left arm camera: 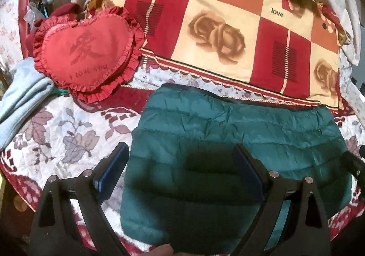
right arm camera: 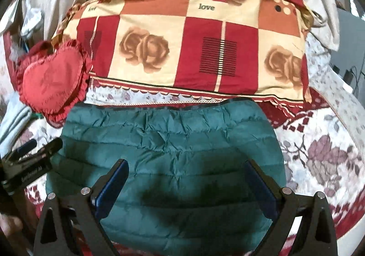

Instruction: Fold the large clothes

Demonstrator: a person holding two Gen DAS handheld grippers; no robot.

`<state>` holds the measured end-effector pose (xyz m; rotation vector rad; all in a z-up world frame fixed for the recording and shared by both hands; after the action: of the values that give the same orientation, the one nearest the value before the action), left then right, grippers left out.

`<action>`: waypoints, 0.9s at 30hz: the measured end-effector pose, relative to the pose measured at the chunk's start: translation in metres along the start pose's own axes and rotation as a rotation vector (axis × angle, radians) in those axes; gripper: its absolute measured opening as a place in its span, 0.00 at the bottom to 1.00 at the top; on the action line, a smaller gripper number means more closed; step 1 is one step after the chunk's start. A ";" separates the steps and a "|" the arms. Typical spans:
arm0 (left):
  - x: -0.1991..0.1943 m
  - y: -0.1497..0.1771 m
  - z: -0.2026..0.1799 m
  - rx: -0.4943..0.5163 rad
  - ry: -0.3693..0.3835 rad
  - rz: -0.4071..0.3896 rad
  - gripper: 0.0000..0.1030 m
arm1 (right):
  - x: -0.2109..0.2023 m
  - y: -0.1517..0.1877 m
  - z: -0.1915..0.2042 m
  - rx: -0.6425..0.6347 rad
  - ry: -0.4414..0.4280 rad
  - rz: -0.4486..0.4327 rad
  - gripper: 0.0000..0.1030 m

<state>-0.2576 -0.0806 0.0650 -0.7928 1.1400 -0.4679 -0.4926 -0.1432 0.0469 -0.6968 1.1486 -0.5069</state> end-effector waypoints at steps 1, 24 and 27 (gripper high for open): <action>-0.005 0.001 -0.001 0.003 -0.004 -0.010 0.89 | -0.002 0.001 0.000 -0.003 0.006 -0.011 0.96; -0.026 0.015 -0.008 0.014 -0.050 -0.012 0.89 | -0.010 0.019 0.016 -0.053 0.052 -0.035 0.99; -0.026 0.016 -0.009 0.010 -0.036 -0.010 0.89 | -0.009 0.019 0.015 -0.047 0.044 -0.025 0.99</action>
<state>-0.2760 -0.0551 0.0673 -0.7964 1.0997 -0.4656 -0.4813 -0.1200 0.0425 -0.7446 1.1978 -0.5197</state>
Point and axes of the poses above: each gripper's, at about its wrist camera, not at the fingertips, and x roughly the way its jaws point, z to its left, y to its underside, the point moved 6 cm from there along x, roughly the way its jaws point, and after that the axes turned 15 degrees about x, right-handed, at the moved point
